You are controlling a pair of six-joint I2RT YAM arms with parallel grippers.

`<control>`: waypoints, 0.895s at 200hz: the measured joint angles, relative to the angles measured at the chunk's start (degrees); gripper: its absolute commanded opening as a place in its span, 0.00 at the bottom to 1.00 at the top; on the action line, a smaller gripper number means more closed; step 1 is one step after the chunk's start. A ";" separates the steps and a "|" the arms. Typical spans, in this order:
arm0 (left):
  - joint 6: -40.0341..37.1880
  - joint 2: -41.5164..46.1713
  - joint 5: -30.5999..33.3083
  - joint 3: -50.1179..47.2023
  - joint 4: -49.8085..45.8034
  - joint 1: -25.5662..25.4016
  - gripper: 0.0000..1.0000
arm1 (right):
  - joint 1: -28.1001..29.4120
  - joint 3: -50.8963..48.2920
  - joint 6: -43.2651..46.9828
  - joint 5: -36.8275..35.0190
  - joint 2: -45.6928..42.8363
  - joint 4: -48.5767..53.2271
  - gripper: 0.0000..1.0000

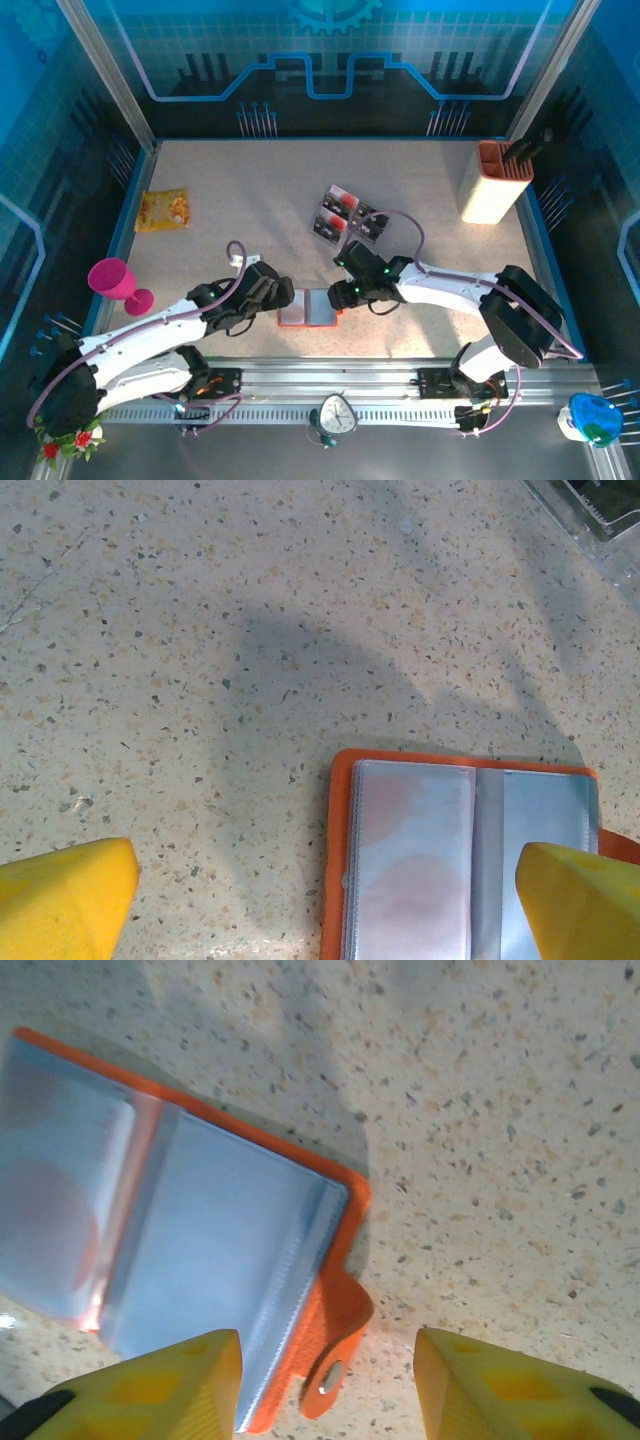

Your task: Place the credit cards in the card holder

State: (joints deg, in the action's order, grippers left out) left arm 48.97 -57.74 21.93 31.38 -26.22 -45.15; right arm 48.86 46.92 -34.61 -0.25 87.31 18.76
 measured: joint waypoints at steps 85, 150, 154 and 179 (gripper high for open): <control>-0.02 -2.19 -1.07 0.00 1.14 0.00 0.98 | -2.14 -1.33 1.03 -3.89 2.43 -0.87 0.00; -1.05 -3.43 -2.03 0.00 2.62 0.00 0.99 | -8.11 -8.11 0.17 -3.91 -4.13 -1.86 0.27; -1.05 -3.48 -2.08 0.00 2.71 0.00 0.99 | -8.20 -8.37 0.24 -3.82 -4.46 -1.84 0.32; -1.07 -4.22 -2.27 0.00 3.17 0.00 0.99 | -8.37 -8.57 0.68 -3.15 -6.43 -1.14 0.42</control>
State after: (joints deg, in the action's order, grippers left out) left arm 47.90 -61.95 19.66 31.38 -23.05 -45.15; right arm 40.49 38.35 -33.93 -3.40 80.88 17.63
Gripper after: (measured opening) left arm 0.990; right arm 0.405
